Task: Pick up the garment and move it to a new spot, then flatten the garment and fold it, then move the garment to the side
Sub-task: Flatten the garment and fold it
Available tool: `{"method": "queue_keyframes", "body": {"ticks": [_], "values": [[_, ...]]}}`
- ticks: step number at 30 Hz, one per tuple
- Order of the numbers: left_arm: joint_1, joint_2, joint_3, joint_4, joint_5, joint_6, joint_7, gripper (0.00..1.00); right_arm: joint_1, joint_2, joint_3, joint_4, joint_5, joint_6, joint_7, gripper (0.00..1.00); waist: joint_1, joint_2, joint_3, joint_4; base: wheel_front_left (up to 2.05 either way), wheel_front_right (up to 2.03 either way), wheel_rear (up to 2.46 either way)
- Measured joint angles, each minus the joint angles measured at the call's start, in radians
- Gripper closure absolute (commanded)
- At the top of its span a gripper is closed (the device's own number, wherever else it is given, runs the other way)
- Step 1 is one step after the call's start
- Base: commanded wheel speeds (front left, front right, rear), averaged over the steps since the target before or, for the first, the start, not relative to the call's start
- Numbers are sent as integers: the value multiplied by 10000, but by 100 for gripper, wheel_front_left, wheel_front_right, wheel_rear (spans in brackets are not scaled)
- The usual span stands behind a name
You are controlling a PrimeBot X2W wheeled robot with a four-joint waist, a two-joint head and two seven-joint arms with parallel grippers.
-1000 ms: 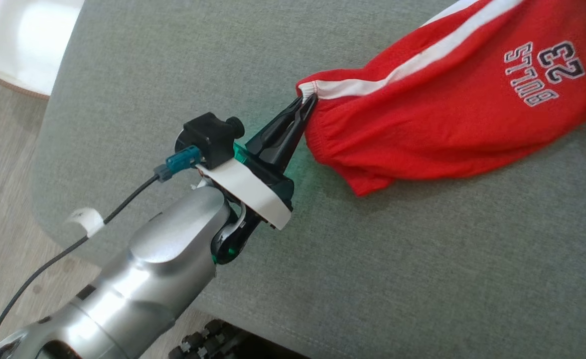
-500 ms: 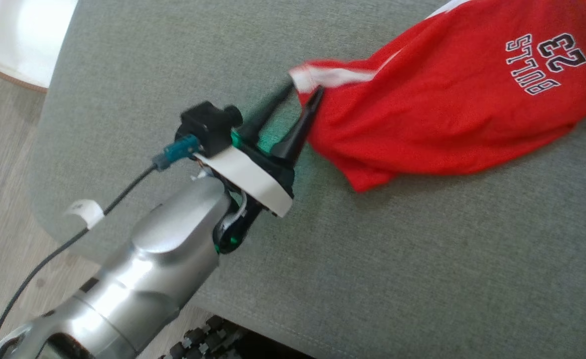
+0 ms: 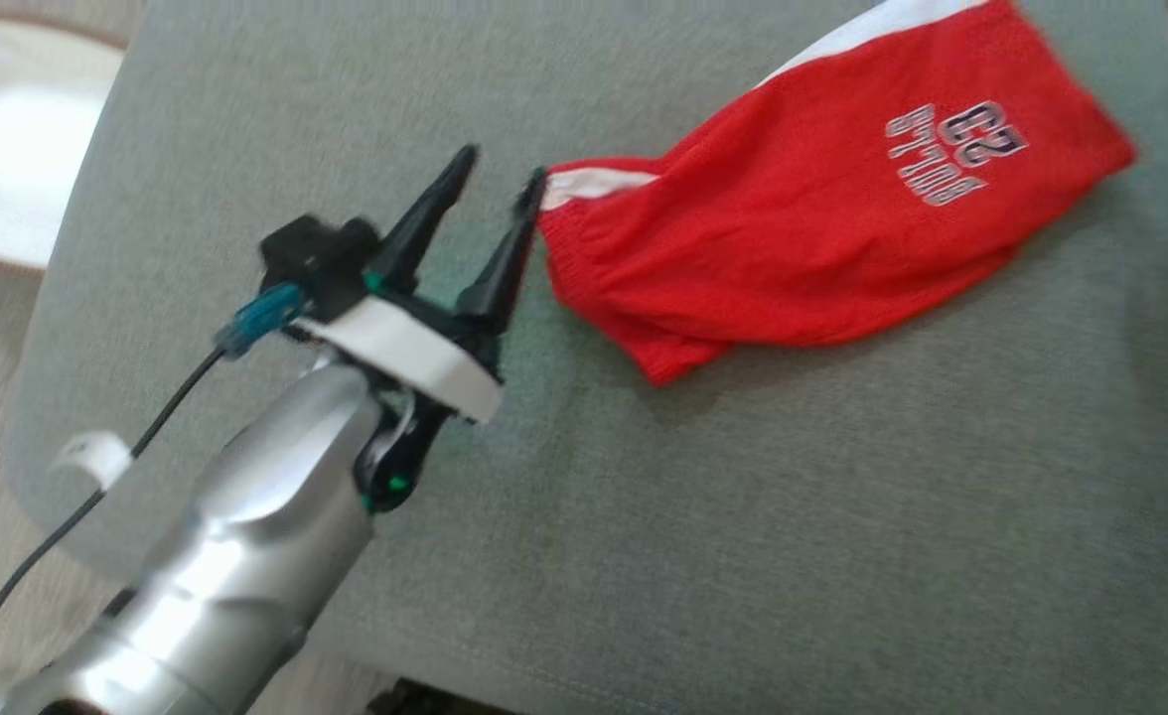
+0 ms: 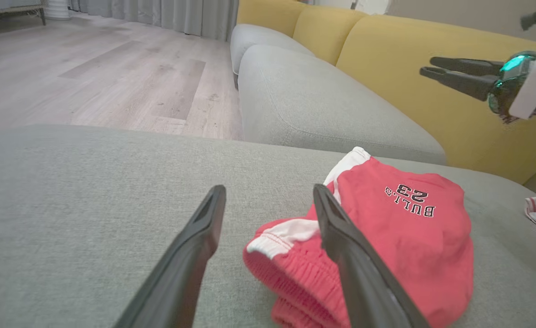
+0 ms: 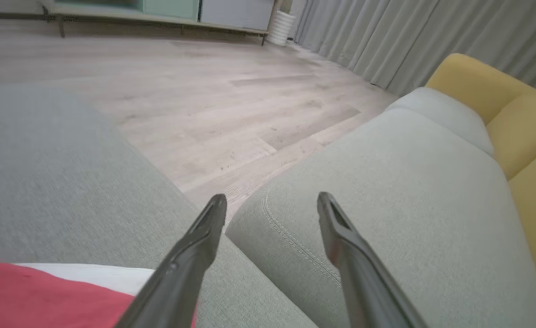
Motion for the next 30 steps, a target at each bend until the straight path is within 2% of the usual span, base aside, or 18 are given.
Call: {"method": "queue_keyframes", "body": {"ticks": [4,9,10,11,14,20,25,30], "values": [[520,384,583,-23,355,0,0,0,778,522,-500,454,393,0,-961,0,-1,0,-757,-461,0,0,0],[834,617,1476,-161,807,-2,0,0,1408,840,-959,174,443,0,-1198,0,-2,0,-1351,-861,0,0,0],[1023,754,1845,-209,1057,2,0,0,1680,905,-1609,-410,380,0,-1200,0,-2,0,-1622,-1072,0,0,0],[1023,754,1845,-209,1057,2,0,0,1680,905,-1609,-410,380,0,-1200,0,-2,0,-1622,-1072,0,0,0],[1363,821,2134,-393,1478,52,0,0,2181,897,-2863,-1197,-23,0,-1246,0,-2,0,-2009,-1362,0,0,0],[2297,788,3147,-1317,2253,462,0,0,4622,1147,-5229,-2380,-1404,0,-1271,0,0,0,-2701,-1917,0,0,0],[3350,458,3735,-1904,2924,581,0,0,6823,1964,-7407,-3145,-2673,0,-1271,0,-1,0,-3192,-2304,0,0,0],[4537,-36,4301,-1965,3388,617,0,0,9064,3313,-9440,-3994,-4040,0,-1271,0,-1,0,-3541,-2626,0,0,0]]}}
